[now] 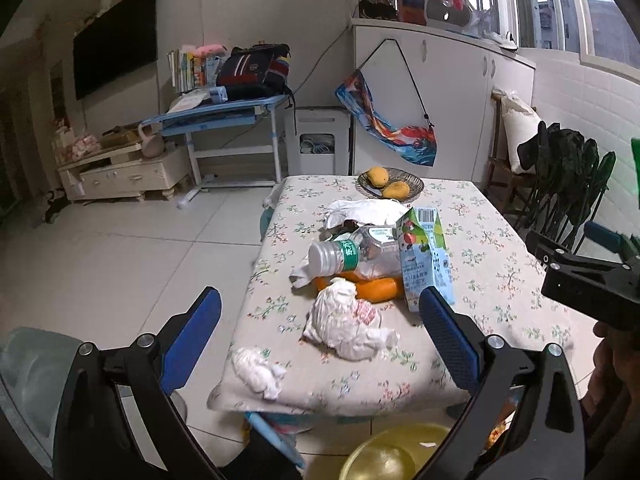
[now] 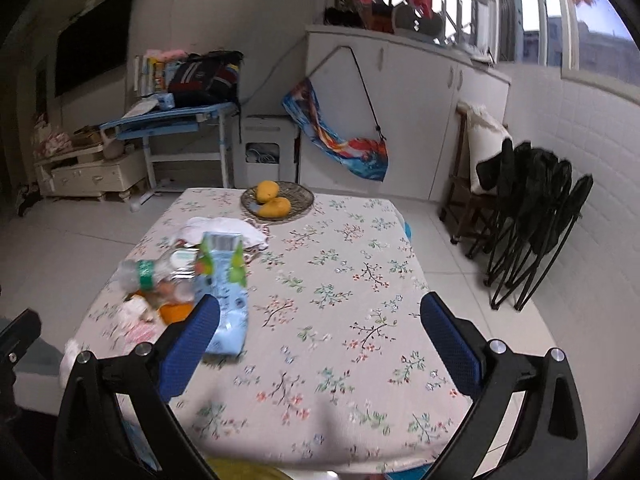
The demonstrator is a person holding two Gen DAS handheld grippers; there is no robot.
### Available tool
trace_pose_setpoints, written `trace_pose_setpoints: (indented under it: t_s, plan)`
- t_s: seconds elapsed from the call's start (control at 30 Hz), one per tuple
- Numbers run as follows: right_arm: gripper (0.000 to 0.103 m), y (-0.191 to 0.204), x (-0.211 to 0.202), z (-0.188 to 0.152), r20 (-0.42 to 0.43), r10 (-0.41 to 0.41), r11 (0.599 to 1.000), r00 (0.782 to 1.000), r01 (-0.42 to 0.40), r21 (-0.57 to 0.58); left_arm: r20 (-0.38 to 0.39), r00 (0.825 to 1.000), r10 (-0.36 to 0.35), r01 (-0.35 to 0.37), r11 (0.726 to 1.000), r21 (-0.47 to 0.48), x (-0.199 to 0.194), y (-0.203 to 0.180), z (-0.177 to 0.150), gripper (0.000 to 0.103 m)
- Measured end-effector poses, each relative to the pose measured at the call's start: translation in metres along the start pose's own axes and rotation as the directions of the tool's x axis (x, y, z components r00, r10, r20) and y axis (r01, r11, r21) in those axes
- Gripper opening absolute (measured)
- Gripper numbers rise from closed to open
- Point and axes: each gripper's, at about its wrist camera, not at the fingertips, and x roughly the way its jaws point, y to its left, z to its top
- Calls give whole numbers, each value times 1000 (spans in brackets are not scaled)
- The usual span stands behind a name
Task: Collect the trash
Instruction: 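Move both grippers toward the table, approaching the juice carton and tissues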
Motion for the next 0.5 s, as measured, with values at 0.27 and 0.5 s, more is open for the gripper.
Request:
trace_pose_setpoints:
  t_s: [0.27,0.5]
  plan:
    - [96,11,-46,-13,50,11,1000,999,-11,-5,1,1000,21,-21,1000,-4,-36,9,-14,96]
    - [96,27,-73,-20,79,33,999,996,-31,-27,0,1000,30,-30,1000,-7,-51,17,-19,96]
